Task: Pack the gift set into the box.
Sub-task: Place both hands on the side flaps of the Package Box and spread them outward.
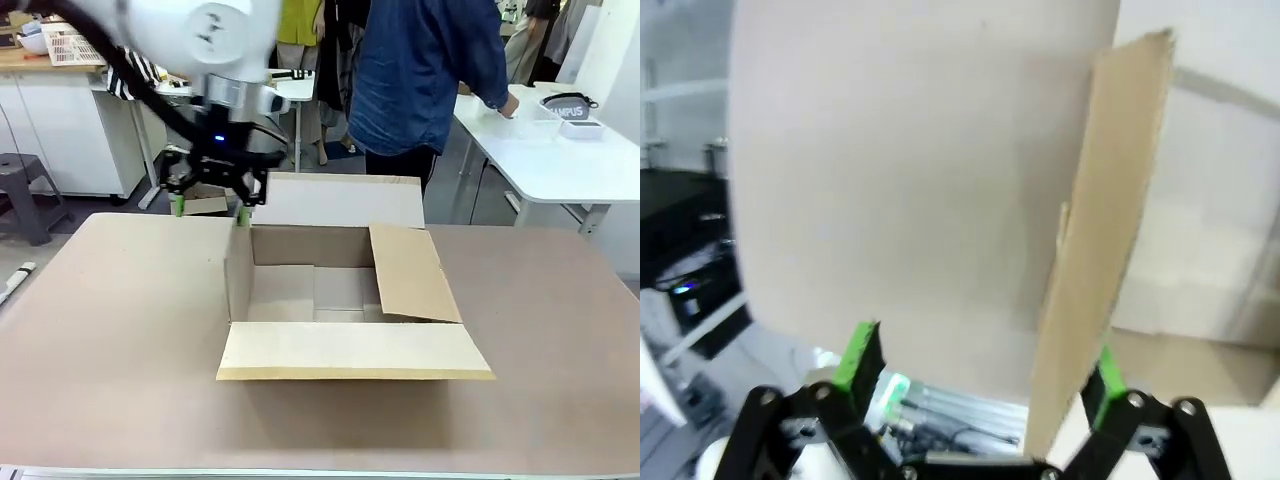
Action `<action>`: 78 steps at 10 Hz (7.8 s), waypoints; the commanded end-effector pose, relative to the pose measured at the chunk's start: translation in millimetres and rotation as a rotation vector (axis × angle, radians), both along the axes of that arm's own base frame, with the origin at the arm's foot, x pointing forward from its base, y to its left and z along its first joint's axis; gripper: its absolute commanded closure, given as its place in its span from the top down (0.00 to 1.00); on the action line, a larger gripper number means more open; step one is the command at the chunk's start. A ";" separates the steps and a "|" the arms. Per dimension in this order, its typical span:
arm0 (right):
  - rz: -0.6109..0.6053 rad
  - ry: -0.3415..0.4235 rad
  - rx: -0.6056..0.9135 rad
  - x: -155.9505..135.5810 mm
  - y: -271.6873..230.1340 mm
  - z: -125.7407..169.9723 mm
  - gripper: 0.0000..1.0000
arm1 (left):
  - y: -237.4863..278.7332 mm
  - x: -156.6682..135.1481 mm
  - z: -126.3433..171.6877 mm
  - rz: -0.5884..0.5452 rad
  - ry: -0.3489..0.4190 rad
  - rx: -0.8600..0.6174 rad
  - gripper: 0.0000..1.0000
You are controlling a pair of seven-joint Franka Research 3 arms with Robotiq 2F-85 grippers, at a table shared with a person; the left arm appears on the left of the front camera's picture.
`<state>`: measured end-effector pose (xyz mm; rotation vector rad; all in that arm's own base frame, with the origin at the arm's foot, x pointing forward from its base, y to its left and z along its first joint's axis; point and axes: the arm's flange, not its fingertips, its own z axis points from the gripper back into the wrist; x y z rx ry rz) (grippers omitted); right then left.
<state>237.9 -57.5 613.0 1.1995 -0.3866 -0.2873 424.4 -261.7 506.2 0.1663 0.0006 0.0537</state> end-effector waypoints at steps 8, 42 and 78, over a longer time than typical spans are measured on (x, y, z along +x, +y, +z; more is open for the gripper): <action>0.011 -0.027 0.012 2.0 0.4 1.3 1.00 | 141.3 -33.6 -73.9 -0.230 0.021 -0.620 1.00; 0.287 0.245 -1.796 143.0 388.9 -210.5 1.00 | 139.3 -26.5 -72.9 -0.159 0.021 -0.524 1.00; -0.074 0.422 -1.048 119.0 125.1 -168.8 1.00 | 139.3 -26.5 -72.9 -0.159 0.021 -0.524 1.00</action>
